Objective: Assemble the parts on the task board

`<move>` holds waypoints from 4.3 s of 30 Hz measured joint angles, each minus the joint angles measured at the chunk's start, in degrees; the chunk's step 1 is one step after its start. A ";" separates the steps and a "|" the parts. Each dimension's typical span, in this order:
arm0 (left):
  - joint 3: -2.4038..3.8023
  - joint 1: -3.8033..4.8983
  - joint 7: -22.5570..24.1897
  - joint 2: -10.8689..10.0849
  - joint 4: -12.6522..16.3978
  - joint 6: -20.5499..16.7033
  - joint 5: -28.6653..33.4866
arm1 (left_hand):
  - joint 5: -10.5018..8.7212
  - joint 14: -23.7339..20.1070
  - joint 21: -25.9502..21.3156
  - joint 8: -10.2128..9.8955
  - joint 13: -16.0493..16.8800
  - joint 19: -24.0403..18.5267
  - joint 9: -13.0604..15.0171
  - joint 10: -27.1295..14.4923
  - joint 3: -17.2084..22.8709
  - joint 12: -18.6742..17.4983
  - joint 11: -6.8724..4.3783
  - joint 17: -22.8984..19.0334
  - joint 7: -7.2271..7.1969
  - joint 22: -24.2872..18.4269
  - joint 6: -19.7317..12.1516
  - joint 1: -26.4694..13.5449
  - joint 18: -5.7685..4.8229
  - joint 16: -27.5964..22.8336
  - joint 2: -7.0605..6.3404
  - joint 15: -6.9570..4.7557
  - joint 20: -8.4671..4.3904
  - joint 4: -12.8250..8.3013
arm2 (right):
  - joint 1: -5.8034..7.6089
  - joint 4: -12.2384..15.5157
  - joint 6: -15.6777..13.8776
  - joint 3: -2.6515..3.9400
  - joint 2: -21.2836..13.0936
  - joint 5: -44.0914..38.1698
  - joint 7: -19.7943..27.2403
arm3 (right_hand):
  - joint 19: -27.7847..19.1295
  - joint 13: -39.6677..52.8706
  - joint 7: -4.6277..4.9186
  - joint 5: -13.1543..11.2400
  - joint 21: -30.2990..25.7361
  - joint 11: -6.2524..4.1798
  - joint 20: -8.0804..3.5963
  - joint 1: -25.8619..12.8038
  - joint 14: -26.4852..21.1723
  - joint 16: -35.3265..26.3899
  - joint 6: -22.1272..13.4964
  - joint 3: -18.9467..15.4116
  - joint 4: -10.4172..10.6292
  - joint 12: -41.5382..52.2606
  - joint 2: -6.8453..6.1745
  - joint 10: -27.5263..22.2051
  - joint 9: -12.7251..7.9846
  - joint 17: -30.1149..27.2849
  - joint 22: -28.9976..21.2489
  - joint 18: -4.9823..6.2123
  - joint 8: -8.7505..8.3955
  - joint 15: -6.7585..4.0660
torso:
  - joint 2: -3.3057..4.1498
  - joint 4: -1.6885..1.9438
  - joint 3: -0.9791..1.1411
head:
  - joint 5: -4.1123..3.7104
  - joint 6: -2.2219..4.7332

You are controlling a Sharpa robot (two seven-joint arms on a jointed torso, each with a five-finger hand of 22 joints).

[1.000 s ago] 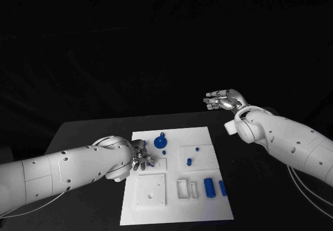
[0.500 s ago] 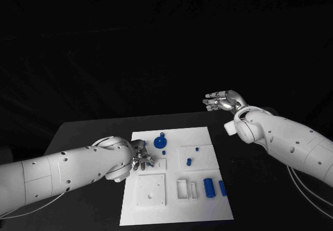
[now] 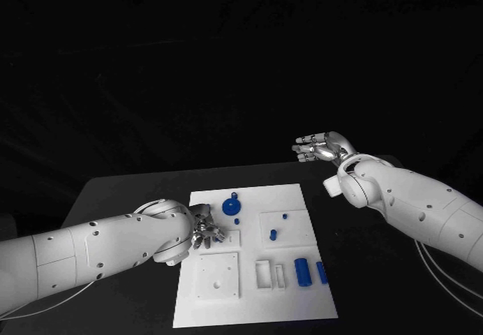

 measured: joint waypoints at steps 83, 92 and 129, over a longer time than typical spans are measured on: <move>1.21 1.22 -0.48 1.59 -3.47 8.59 4.06 | -8.16 0.40 4.32 -0.01 -0.25 -0.87 1.41 -0.02 12.52 1.72 -0.01 0.26 0.39 -0.02 0.41 -2.86 0.03 0.29 -3.76 0.02 0.01 2.52 | -0.54 -1.85 1.38 0.00 1.33 -0.42 -0.45 | -0.40 -0.03 -0.01 -0.89 0.00 -0.21 -0.01 0.00 0.01 0.00 0.01 3.34 -1.75 0.00 0.00 -0.20 -0.03 0.02 0.00 0.00 0.00 -0.01 | -0.02 0.00 0.08 | -0.19 -0.25; 1.21 1.28 -1.00 2.48 -4.54 10.10 4.05 | -8.16 0.48 4.32 0.15 -0.25 -0.87 1.13 -0.02 12.52 1.72 -0.01 0.26 0.47 0.03 0.49 -2.84 0.03 0.29 -3.75 0.12 0.01 2.51 | -0.56 -1.85 1.53 0.00 1.37 -0.49 -0.48 | -0.40 -0.02 -0.01 -0.89 0.00 0.00 -0.01 0.00 0.01 0.00 0.01 3.81 -1.75 0.00 0.00 -0.41 -0.03 0.01 0.00 0.00 0.00 -0.01 | -0.05 0.00 0.02 | -0.29 -0.14; 1.23 1.33 -1.40 3.11 -5.86 11.79 3.79 | -8.63 0.49 4.32 0.21 -0.25 -0.86 0.99 -0.02 12.51 1.72 -0.01 0.23 0.50 0.00 0.52 -2.78 0.03 0.29 -3.69 0.32 0.01 2.35 | -0.75 -1.87 1.68 0.00 1.41 -0.63 -0.52 | -0.60 0.00 -0.01 -1.33 0.00 0.00 -0.22 0.00 -0.15 0.00 0.01 3.81 -1.75 0.00 0.00 -0.40 -0.03 -0.03 0.00 0.00 0.00 0.15 | -0.03 0.05 -0.04 | -0.43 -0.13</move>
